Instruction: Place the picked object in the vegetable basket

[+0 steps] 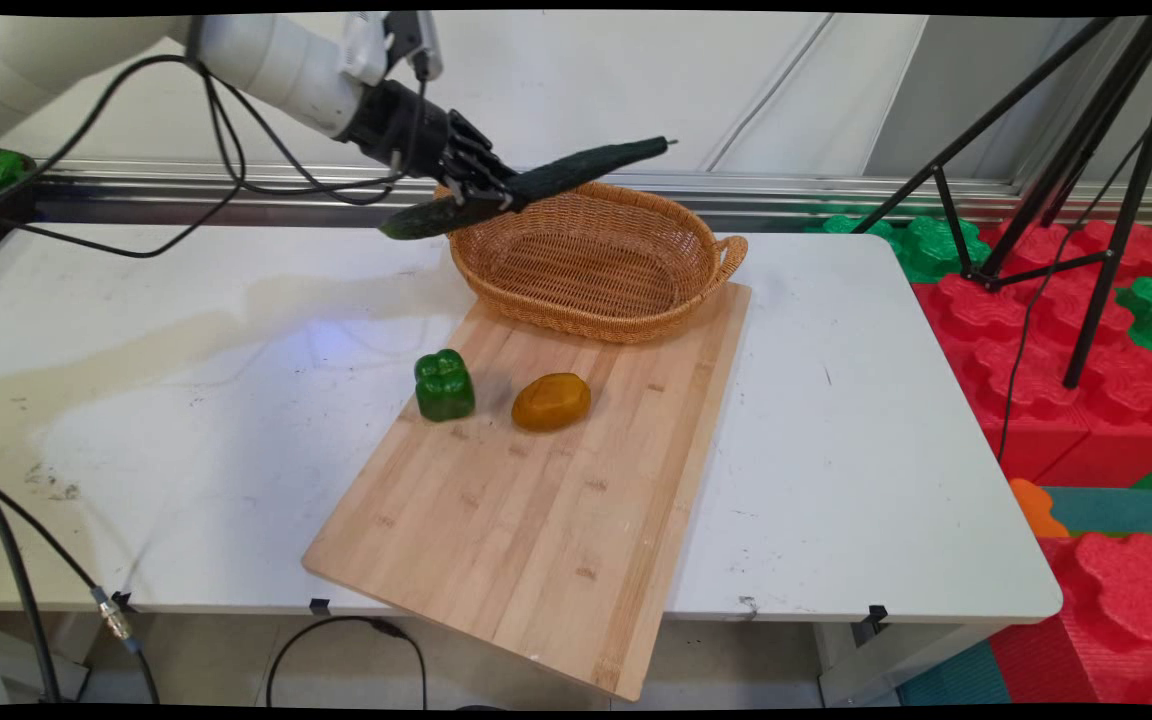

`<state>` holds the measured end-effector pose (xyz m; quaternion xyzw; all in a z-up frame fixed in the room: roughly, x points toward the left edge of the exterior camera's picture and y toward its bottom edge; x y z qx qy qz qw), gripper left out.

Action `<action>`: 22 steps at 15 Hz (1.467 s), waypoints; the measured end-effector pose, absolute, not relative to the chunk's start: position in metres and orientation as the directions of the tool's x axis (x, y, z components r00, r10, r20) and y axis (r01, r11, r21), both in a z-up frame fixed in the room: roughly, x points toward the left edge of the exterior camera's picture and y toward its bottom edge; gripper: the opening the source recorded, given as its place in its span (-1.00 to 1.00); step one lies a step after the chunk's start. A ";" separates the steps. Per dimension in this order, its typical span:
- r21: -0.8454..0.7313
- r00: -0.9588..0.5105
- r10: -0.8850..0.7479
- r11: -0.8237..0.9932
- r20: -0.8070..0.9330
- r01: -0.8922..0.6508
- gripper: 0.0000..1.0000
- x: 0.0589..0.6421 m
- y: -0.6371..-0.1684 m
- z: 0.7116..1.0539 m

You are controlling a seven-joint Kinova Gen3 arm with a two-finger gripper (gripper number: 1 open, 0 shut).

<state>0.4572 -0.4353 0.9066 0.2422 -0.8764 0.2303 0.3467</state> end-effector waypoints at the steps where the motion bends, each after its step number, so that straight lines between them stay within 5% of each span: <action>1: -0.240 -0.648 -0.256 0.783 0.717 -0.574 -1.00 0.454 -0.439 0.904; 16: -0.309 -0.741 -0.150 0.841 0.655 -0.443 -1.00 0.425 -0.488 0.843; 17: -0.309 -0.743 -0.146 0.844 0.653 -0.437 1.00 0.424 -0.490 0.841; 22: -0.303 -0.736 -0.149 0.844 0.661 -0.443 1.00 0.424 -0.494 0.839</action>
